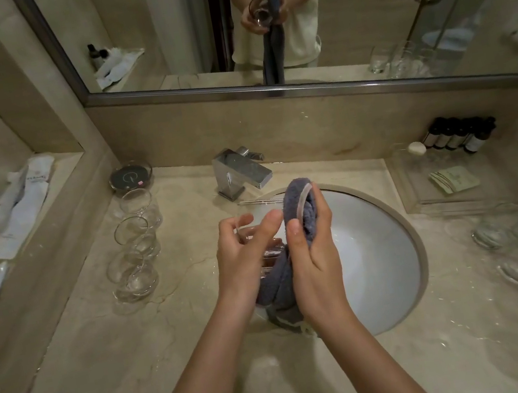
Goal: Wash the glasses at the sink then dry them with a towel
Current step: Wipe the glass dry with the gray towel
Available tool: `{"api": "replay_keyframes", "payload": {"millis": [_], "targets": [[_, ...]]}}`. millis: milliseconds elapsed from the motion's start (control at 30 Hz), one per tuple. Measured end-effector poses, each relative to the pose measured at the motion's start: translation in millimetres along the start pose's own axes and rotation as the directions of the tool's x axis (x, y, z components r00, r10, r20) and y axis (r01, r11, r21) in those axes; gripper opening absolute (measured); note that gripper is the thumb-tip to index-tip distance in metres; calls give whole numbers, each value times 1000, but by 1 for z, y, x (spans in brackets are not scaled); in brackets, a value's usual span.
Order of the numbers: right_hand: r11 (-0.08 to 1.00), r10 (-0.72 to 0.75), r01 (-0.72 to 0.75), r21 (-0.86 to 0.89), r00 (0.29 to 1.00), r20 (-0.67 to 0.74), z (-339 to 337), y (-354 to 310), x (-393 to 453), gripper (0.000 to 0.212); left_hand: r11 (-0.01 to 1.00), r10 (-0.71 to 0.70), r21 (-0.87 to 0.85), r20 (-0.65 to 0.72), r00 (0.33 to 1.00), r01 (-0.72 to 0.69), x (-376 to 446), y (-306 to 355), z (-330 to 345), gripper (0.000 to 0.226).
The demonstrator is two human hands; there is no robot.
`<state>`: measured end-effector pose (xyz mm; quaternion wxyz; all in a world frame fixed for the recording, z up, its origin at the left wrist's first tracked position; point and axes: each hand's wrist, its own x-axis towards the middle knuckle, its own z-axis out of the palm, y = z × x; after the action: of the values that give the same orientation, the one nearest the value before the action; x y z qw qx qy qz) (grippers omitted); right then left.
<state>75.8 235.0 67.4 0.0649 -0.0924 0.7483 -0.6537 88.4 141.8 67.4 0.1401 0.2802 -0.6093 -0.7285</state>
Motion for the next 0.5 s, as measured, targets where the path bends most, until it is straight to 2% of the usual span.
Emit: {"api": "replay_keyframes", "payload": {"millis": [100,233,333,433,500], "targets": [[996,74,-73,51,997,-16,-4,7,5,44,998,21,-62,63,998,-17,2,5,-3,63],[987,128,-126,104,992,-14,-4,10,6,50,1000,3,1,127,992,-3,5,9,-2,73],[988,114,-112,108,993,-8,-4,9,6,49,995,0,98,82,997,-8,7,10,-2,71],[992,76,-75,99,997,-5,-3,8,7,46,996,10,84,-4,1000,-10,5,6,-1,64],[994,56,-56,92,998,-2,-1,6,8,44,998,3,57,-2,1000,-3,4,4,-1,58]]}}
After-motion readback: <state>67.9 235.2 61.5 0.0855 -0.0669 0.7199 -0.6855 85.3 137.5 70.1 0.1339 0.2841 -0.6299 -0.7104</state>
